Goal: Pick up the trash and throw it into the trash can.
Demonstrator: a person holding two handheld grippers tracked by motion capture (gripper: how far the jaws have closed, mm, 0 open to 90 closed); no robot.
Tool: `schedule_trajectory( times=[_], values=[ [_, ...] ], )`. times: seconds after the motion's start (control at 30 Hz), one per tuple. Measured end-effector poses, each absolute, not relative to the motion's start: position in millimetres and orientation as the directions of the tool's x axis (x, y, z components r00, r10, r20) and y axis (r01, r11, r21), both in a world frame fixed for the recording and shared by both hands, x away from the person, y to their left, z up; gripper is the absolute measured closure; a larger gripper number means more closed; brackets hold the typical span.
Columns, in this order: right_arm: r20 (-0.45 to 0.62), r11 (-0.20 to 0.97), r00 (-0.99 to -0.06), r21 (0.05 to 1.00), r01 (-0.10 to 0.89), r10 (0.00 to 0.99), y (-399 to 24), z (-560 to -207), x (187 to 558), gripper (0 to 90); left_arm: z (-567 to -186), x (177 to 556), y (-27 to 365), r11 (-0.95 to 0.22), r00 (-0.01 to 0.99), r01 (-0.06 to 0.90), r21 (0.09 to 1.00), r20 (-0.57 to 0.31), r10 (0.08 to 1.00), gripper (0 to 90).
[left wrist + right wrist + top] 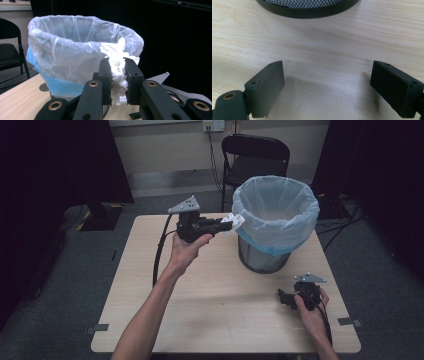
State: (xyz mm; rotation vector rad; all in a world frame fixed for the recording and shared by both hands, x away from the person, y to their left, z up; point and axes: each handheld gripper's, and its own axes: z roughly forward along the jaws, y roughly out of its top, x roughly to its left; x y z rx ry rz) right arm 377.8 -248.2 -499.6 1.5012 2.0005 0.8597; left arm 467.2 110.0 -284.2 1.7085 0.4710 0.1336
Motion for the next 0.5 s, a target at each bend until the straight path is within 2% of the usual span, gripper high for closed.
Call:
schedule_trajectory(
  times=[0.5],
  values=[
    [-0.014, 0.196, -0.273, 0.732, 0.652, 0.962, -248, -500, 378, 11.2, -251, 490, 73, -0.116, 0.918, 0.196, 0.974, -0.141, 0.371, 78.4]
  ],
)
